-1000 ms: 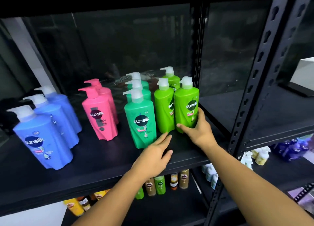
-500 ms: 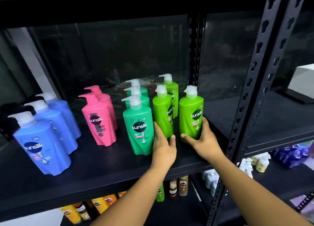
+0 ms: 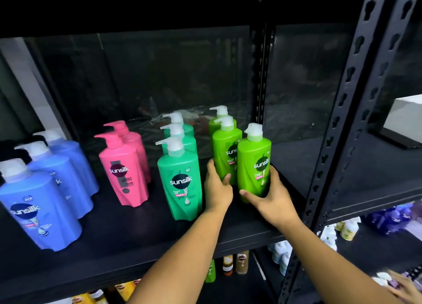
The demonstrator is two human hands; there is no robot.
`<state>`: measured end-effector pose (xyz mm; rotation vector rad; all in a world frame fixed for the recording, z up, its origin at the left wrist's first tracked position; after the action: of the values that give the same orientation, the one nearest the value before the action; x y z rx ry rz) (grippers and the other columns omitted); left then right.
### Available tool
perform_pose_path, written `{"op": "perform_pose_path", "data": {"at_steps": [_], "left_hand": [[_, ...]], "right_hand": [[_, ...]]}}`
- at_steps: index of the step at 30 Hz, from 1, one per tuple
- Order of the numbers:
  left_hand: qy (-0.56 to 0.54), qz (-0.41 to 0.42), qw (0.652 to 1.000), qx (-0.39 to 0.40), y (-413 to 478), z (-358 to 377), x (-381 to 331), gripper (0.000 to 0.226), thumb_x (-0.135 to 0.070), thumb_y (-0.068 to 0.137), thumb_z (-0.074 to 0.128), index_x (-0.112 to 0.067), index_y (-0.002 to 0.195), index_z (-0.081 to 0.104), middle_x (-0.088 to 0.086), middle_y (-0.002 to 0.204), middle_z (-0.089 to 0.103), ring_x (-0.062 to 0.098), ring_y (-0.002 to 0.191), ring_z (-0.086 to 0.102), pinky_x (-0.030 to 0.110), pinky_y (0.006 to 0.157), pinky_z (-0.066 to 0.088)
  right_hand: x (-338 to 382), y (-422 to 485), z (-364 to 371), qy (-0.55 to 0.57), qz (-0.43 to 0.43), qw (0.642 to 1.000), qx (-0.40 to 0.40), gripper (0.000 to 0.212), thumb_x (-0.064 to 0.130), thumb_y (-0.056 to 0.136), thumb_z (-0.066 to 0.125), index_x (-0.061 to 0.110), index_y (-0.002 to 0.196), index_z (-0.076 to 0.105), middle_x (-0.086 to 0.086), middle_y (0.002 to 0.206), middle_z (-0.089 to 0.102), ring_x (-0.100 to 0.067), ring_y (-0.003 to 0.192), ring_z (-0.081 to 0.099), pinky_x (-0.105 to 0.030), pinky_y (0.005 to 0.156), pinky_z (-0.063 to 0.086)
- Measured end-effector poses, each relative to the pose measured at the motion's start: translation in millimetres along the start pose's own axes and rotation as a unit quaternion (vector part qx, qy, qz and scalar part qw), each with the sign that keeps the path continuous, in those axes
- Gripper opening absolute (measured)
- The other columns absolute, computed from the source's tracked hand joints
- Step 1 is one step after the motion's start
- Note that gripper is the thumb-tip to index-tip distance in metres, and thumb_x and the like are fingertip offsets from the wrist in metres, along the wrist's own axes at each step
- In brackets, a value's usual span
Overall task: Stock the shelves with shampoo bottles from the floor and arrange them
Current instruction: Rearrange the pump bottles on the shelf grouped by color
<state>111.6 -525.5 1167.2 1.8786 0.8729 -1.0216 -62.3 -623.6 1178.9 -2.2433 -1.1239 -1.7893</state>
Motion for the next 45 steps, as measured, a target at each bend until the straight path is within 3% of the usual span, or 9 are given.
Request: {"op": "perform_pose_path", "data": {"at_steps": [4, 17, 23, 26, 30, 34, 37, 41, 45], "left_hand": [[-0.012, -0.012, 1.0, 0.006, 8.2, 3.9, 1.8, 0.066, 0.001, 0.092, 0.066, -0.015, 0.151, 0.04, 0.008, 0.128, 0.069, 0.026, 0.115, 0.065, 0.018, 0.086, 0.042], [0.021, -0.008, 0.999, 0.034, 9.4, 9.3, 10.0, 0.061, -0.021, 0.099, 0.061, -0.023, 0.156, 0.037, 0.008, 0.131, 0.069, 0.027, 0.118, 0.065, 0.035, 0.098, 0.052], [0.002, -0.008, 0.997, 0.077, -26.0, -7.1, 3.7, 0.047, -0.028, 0.107, 0.047, -0.021, 0.153, 0.044, 0.005, 0.148, 0.056, 0.019, 0.133, 0.055, 0.022, 0.106, 0.038], [-0.017, -0.001, 0.993, 0.113, -47.9, -10.2, 1.9, 0.043, -0.03, 0.108, 0.045, -0.023, 0.151, 0.047, 0.001, 0.149, 0.055, 0.011, 0.133, 0.054, 0.012, 0.104, 0.034], [-0.031, 0.005, 0.989, 0.145, -65.1, -12.3, 1.8, 0.046, -0.031, 0.107, 0.046, -0.025, 0.153, 0.043, -0.001, 0.15, 0.054, 0.006, 0.135, 0.051, 0.019, 0.114, 0.034], [-0.031, 0.003, 0.986, 0.162, -69.9, -9.3, 2.4, 0.052, -0.032, 0.105, 0.052, -0.028, 0.155, 0.038, 0.001, 0.149, 0.055, 0.006, 0.135, 0.052, 0.028, 0.118, 0.037], [-0.015, 0.008, 0.988, 0.154, -66.6, -8.1, 6.7, 0.059, -0.044, 0.092, 0.057, -0.044, 0.147, 0.034, -0.006, 0.142, 0.061, 0.005, 0.129, 0.057, 0.038, 0.113, 0.044], [0.003, 0.0, 0.987, 0.16, -59.2, -1.9, 17.2, 0.077, -0.061, 0.079, 0.059, -0.045, 0.148, 0.03, -0.007, 0.14, 0.062, 0.011, 0.128, 0.059, 0.042, 0.11, 0.047], [0.019, 0.006, 0.986, 0.167, -57.8, -1.3, 7.4, 0.075, -0.045, 0.087, 0.069, -0.041, 0.149, 0.027, -0.003, 0.138, 0.063, 0.017, 0.124, 0.061, 0.042, 0.107, 0.049]], "right_hand": [[-0.6, 1.4, 0.2, 0.001, 0.002, 1.0, 0.001, 0.089, 0.033, 0.068, 0.091, 0.043, 0.138, 0.037, 0.036, 0.113, 0.057, 0.019, 0.106, 0.054, -0.002, 0.082, 0.04], [-1.4, 2.6, 0.1, 0.007, 0.008, 1.0, 0.007, 0.089, 0.034, 0.066, 0.092, 0.047, 0.134, 0.036, 0.028, 0.117, 0.06, 0.016, 0.106, 0.055, -0.011, 0.087, 0.042], [0.9, 0.6, -1.5, 0.002, -0.003, 1.0, 0.016, 0.079, 0.034, 0.075, 0.086, 0.038, 0.139, 0.04, 0.02, 0.124, 0.061, 0.004, 0.113, 0.057, -0.019, 0.096, 0.043], [1.6, -0.4, 0.8, 0.0, -0.016, 0.999, 0.045, 0.075, 0.022, 0.087, 0.076, 0.033, 0.15, 0.036, 0.018, 0.134, 0.058, 0.008, 0.12, 0.05, -0.006, 0.1, 0.034], [6.5, -4.3, 4.5, -0.014, -0.031, 0.998, 0.06, 0.076, 0.016, 0.086, 0.076, 0.031, 0.149, 0.036, 0.021, 0.132, 0.055, 0.008, 0.122, 0.049, -0.002, 0.099, 0.031], [8.9, -8.8, 6.8, -0.021, -0.041, 0.997, 0.058, 0.075, 0.017, 0.081, 0.081, 0.034, 0.141, 0.04, 0.032, 0.115, 0.058, 0.02, 0.104, 0.055, 0.0, 0.089, 0.039], [8.9, -9.0, 10.2, -0.019, -0.045, 0.996, 0.071, 0.069, 0.013, 0.084, 0.077, 0.029, 0.141, 0.043, 0.025, 0.117, 0.063, 0.015, 0.107, 0.059, -0.001, 0.089, 0.041], [8.1, -8.2, 12.4, -0.016, -0.05, 0.995, 0.084, 0.064, 0.004, 0.091, 0.067, 0.027, 0.145, 0.043, 0.025, 0.123, 0.062, 0.011, 0.111, 0.06, -0.006, 0.096, 0.043], [4.4, -4.6, 8.0, 0.011, -0.039, 0.996, 0.074, 0.055, 0.004, 0.094, 0.062, 0.028, 0.142, 0.049, 0.02, 0.123, 0.065, 0.005, 0.114, 0.061, -0.018, 0.101, 0.048]]}}
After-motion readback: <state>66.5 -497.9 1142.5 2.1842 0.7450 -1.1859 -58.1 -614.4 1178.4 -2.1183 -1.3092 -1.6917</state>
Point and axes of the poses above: each hand's wrist, its own y-axis towards the middle knuckle, its own z-axis out of the palm, x = y × z, the point moved 10 cm from there along y, towards the middle knuckle
